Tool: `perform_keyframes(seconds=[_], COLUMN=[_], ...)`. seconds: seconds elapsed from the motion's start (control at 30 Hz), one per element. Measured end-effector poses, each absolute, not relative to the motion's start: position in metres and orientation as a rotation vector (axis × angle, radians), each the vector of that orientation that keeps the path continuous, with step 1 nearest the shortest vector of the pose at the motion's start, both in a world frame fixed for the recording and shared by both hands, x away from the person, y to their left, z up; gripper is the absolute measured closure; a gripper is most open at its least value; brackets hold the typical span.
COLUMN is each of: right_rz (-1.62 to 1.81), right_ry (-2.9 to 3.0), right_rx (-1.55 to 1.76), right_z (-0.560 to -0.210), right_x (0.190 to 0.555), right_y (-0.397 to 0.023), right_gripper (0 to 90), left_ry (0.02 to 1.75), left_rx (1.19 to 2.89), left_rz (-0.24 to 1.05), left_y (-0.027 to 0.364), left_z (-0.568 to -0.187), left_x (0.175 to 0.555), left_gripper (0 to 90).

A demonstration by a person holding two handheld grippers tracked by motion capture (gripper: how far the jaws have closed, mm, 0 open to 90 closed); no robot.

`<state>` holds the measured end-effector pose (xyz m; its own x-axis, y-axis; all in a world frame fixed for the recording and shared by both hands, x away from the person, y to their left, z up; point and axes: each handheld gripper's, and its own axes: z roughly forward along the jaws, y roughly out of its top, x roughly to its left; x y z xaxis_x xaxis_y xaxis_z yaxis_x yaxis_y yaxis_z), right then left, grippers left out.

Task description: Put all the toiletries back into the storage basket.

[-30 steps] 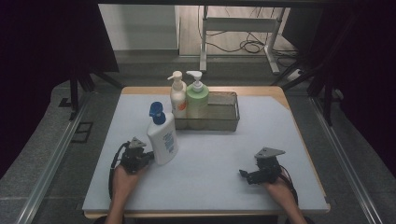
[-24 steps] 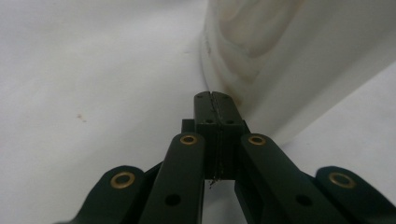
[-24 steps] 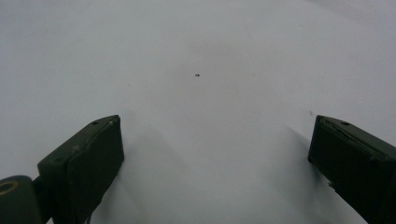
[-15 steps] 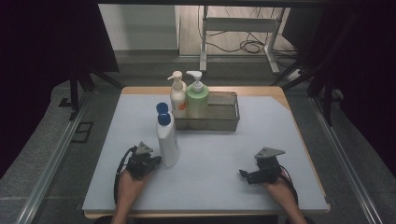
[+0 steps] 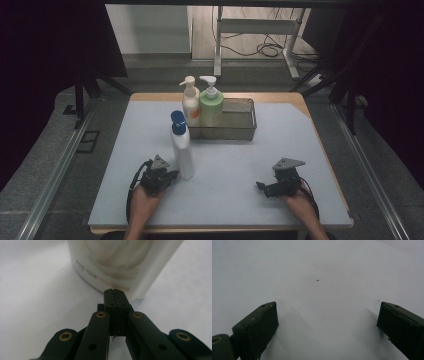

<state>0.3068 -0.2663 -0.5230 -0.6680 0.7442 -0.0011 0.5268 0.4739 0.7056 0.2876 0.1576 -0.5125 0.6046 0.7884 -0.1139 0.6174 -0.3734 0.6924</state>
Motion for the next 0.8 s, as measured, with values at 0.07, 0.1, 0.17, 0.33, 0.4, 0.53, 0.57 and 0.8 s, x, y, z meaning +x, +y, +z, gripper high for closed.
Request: perform_keyframes(seconds=[0.07,0.1,0.17,0.33,0.4,0.53,0.57,0.8], right_rz=[0.997,0.997,0.997,0.997,0.997,0.997,0.997,0.997], right_ry=[2.417,2.417,2.417,2.417,2.417,2.417,2.417,2.418], right_rx=[1.077,1.077,1.078,1.078,1.078,1.078,1.078,1.078], right_z=[-0.523,-0.523,-0.523,-0.523,-0.523,-0.523,-0.523,-0.523], right_x=[0.307,0.307,0.307,0.307,0.307,0.307,0.307,0.307], right_y=[-0.266,-0.266,-0.266,-0.266,-0.266,-0.266,-0.266,-0.266], right_gripper=[3.1,3.1,3.1,3.1,3.1,3.1,3.1,3.1], left_ry=[1.095,1.090,1.079,1.053,1.045,1.030,1.025,1.005], left_rx=[2.118,2.121,2.124,2.135,2.137,2.137,2.138,2.150], left_rz=[0.303,0.302,0.298,0.293,0.290,0.287,0.286,0.276], left_y=[0.155,0.154,0.151,0.143,0.141,0.134,0.132,0.123], left_z=[-0.512,-0.512,-0.512,-0.512,-0.512,-0.512,-0.512,-0.514], left_x=[0.287,0.287,0.286,0.286,0.286,0.287,0.287,0.288], left_gripper=[89.3,89.3,89.4,89.3,89.3,89.3,89.3,89.2])
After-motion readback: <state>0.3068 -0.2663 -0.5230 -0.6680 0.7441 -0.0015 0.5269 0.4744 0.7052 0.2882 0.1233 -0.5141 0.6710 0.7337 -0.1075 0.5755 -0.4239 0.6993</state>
